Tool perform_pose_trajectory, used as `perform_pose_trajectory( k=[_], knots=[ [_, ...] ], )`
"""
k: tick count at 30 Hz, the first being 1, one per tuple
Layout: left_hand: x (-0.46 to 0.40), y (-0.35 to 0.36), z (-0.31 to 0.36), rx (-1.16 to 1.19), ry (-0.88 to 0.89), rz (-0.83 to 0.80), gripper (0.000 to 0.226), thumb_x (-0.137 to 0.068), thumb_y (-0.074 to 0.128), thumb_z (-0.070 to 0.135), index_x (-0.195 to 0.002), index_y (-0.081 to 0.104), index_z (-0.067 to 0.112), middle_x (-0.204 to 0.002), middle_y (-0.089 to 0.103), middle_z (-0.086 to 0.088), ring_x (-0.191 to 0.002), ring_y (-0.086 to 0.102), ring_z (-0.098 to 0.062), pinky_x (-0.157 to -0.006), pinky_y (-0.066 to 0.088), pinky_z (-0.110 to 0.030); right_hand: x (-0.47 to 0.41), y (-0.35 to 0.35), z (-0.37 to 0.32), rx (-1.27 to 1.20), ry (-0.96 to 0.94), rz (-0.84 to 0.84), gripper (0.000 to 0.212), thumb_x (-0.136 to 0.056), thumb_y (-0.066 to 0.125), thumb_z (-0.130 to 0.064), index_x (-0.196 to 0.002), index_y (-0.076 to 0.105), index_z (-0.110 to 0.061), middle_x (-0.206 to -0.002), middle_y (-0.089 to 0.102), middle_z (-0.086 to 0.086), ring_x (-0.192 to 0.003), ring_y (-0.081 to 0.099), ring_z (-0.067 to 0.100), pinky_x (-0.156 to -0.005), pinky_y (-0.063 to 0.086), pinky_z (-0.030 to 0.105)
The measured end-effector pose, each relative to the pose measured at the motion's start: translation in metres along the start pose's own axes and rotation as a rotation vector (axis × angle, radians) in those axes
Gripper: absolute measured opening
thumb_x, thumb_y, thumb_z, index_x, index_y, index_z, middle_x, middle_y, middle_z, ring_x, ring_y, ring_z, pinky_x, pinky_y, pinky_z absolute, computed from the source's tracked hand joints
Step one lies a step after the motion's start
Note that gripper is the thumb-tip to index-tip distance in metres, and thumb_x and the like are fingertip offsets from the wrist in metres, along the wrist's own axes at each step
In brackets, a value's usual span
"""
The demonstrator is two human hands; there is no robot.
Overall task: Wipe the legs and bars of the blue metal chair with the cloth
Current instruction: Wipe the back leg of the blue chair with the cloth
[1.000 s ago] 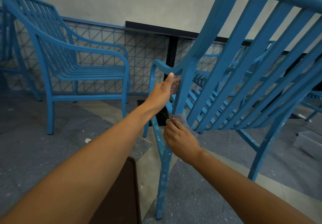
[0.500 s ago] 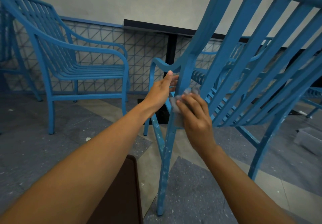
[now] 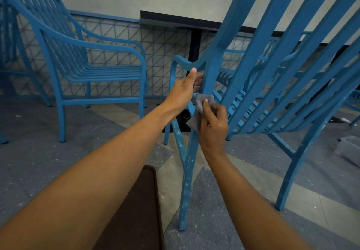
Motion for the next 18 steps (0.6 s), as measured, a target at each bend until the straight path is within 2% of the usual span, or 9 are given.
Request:
perform_pose_trajectory(
  k=[4,7,11,15,18],
  knots=[
    [0.000,0.000,0.000,0.009,-0.002,0.003,0.048,-0.101,0.021,0.036,-0.128,0.052,0.010,-0.111,0.060,0.000,-0.087,0.057,0.003,-0.066,0.043,0.002,0.004,0.000,-0.003,-0.040,0.052,0.034,0.033,-0.090,0.049,-0.015,-0.114,0.064,0.000,-0.085,0.061,0.015,-0.078,0.048,0.009,-0.073,0.038,0.010],
    [0.000,0.001,0.000,0.000,-0.005,0.002,0.049,-0.101,0.021,0.036,-0.128,0.052,0.010,-0.113,0.061,-0.001,-0.088,0.057,0.003,-0.064,0.043,0.003,0.010,0.002,-0.001,-0.043,0.148,0.008,0.032,-0.089,0.055,-0.014,-0.116,0.063,0.001,-0.085,0.062,0.013,-0.073,0.050,0.009,-0.070,0.037,0.008],
    [0.000,0.001,0.001,-0.013,-0.004,0.001,0.049,-0.101,0.020,0.037,-0.128,0.052,0.011,-0.116,0.061,-0.002,-0.089,0.057,0.002,-0.064,0.043,0.003,0.017,0.003,0.002,-0.036,0.244,-0.024,0.021,-0.086,0.061,-0.004,-0.103,0.066,0.008,-0.082,0.064,0.017,-0.071,0.055,0.017,-0.069,0.033,0.006],
    [0.002,0.001,0.002,-0.027,-0.006,0.003,0.049,-0.101,0.020,0.038,-0.128,0.053,0.014,-0.112,0.061,0.002,-0.088,0.057,0.004,-0.065,0.044,0.001,0.029,0.003,0.007,-0.013,0.277,-0.080,0.016,-0.087,0.058,-0.003,-0.097,0.065,0.009,-0.086,0.064,0.018,-0.078,0.061,0.025,-0.071,0.036,0.014],
    [0.003,0.001,0.002,-0.026,-0.004,0.007,0.049,-0.101,0.019,0.039,-0.128,0.053,0.016,-0.116,0.062,0.002,-0.089,0.057,0.004,-0.071,0.045,-0.006,0.040,0.000,0.012,-0.008,0.289,-0.191,0.016,-0.090,0.054,-0.004,-0.097,0.063,0.008,-0.089,0.063,0.017,-0.080,0.057,0.022,-0.069,0.033,0.012]
  ],
)
Point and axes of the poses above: each hand's wrist, its own x-axis away from the middle knuckle, its own y-axis out of the palm, z = x × y, the point moved 3 cm from there along -x, towards the middle knuckle
